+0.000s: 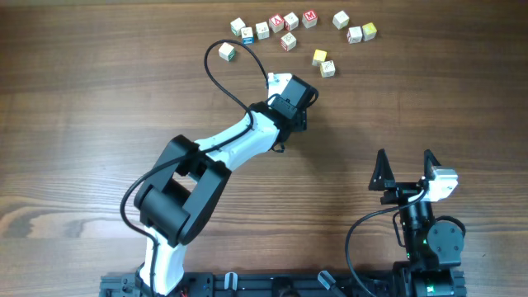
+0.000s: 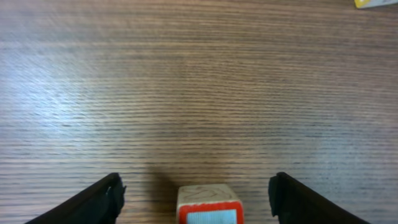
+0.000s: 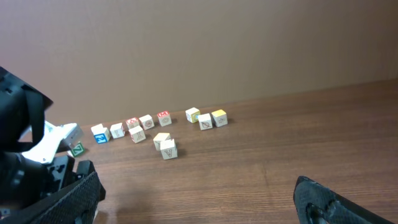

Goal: Form a tower
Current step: 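Carry the block toward table center and set it down, then retract the left arm back toward its base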

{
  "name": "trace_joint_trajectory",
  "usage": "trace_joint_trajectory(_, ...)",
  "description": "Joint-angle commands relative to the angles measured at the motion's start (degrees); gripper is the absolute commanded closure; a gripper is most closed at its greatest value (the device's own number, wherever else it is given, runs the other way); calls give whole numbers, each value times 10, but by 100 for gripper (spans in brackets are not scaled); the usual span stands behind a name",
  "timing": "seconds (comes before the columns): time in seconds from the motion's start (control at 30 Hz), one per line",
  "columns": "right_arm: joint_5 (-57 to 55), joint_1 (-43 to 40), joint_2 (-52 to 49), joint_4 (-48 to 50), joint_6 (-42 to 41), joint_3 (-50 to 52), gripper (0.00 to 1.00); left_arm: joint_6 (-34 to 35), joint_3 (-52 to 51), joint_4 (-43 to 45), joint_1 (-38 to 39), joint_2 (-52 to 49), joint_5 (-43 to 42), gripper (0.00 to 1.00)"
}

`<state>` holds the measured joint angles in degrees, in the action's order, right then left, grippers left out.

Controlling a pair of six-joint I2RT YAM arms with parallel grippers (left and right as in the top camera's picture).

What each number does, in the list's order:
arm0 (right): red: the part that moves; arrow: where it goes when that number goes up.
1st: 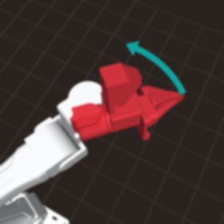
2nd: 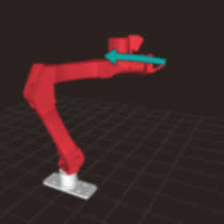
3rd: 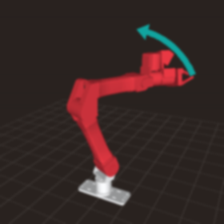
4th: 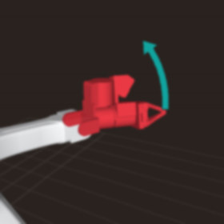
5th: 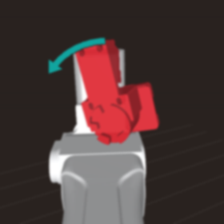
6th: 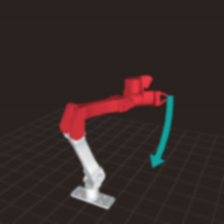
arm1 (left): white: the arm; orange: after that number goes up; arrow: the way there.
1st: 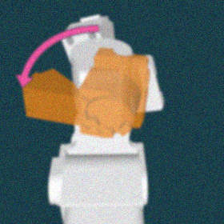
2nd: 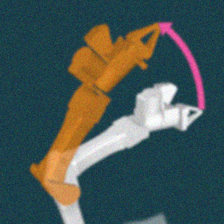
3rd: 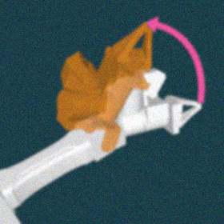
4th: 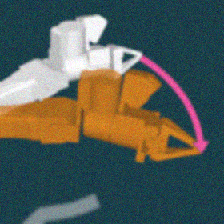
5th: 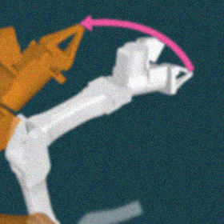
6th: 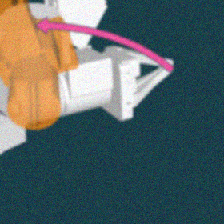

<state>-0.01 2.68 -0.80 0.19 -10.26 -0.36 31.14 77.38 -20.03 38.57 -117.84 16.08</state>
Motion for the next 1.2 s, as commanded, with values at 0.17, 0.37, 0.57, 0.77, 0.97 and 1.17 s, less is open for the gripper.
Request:
trace_joint_trajectory(0.17,5,-3,0,2,-4,1,0,-40,-1,-155,-4,226,102,0)
trace_joint_trajectory(0.37,5,-3,0,2,-4,1,0,1,-1,-358,-18,389,129,0)
trace_joint_trajectory(0.57,5,-3,0,2,-4,1,0,61,-1,-463,-63,538,129,0)
trace_joint_trajectory(0.77,5,-3,0,2,-4,1,0,71,-1,-496,-77,637,130,0)
trace_joint_trajectory(0.97,5,-3,0,2,-4,1,0,71,-1,-570,-77,696,130,0)
trace_joint_trajectory(1.17,5,-3,0,2,-4,1,0,71,-2,-620,-77,705,146,0)
